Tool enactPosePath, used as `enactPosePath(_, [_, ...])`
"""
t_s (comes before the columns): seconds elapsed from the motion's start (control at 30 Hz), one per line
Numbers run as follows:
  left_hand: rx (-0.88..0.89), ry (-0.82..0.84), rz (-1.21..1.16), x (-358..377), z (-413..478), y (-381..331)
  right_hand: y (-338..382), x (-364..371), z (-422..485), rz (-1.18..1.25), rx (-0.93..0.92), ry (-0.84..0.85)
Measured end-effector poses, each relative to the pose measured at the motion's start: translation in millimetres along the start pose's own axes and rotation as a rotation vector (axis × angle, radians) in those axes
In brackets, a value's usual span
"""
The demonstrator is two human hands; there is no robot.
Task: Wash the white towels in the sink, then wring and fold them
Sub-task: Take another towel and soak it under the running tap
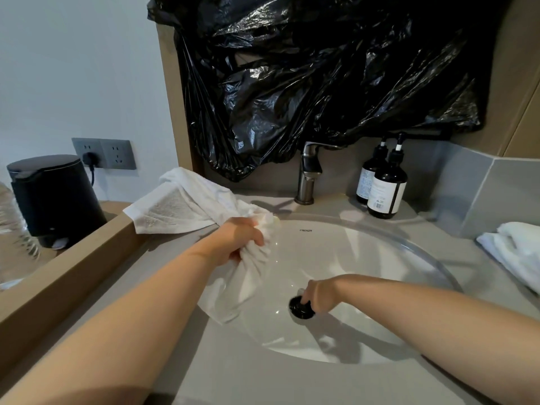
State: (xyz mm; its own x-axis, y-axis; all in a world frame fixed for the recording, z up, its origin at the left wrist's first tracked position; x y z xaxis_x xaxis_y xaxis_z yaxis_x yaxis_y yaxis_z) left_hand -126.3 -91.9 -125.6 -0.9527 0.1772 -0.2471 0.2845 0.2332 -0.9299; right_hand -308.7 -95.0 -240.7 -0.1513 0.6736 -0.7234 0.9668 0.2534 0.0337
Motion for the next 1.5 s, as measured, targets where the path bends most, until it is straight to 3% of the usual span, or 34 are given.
enactPosePath(0.17, [-0.017, 0.126, 0.086, 12.6, 2.4, 2.0, -15.3, 13.4, 20.0, -0.04, 0.072, 0.095])
enactPosePath(0.33, [-0.033, 0.211, 0.036, 23.5, -1.1, 0.3, -18.4, 19.1, 16.3, 0.169, 0.055, 0.168])
enactPosePath(0.43, [-0.012, 0.186, 0.028, 23.2, 2.9, 1.2, -17.1, 17.4, 24.7, 0.259, 0.054, 0.077])
enactPosePath(0.57, [0.049, 0.093, 0.04, 30.0, 5.8, -6.8, -6.8, 1.6, 30.1, 0.052, 0.043, -0.217])
enactPosePath(0.7, [0.059, 0.073, 0.036, 29.3, 6.3, -6.7, -8.3, -12.9, 29.9, 0.069, 0.076, -0.374])
enactPosePath(0.9, [0.027, 0.055, 0.045, 23.8, 10.7, 0.8, -25.6, -10.3, 37.9, 0.264, 0.074, -0.376])
enactPosePath(1.03, [0.045, 0.034, 0.029, 23.4, 12.4, -2.1, -15.9, -6.5, 40.5, 0.174, 0.069, -0.34])
enactPosePath(1.33, [0.057, 0.02, 0.052, 22.5, 9.9, -1.4, -14.0, -18.8, 29.7, 0.254, 0.03, -0.355])
enactPosePath(1.43, [0.086, -0.005, -0.047, 22.5, 8.1, -7.0, -16.1, -66.0, 2.9, 0.492, -0.04, -0.593])
enactPosePath(1.5, [0.126, -0.03, -0.222, 27.4, 8.0, -12.6, -35.1, -104.3, -27.9, 0.991, -0.077, -0.753])
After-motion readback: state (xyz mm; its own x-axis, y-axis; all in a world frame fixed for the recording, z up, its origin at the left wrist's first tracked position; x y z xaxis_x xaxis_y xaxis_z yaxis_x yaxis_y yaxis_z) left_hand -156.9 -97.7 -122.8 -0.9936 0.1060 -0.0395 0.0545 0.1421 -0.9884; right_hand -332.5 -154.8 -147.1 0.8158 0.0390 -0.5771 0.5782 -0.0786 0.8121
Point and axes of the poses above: each hand's wrist, its own z-axis towards the middle knuckle, its own x-axis out of the palm, y = z × x, the point moved 7 cm from there along z, towards the middle knuckle, and after that the axes turned 6 degrees about y, right-handed, at the moved point
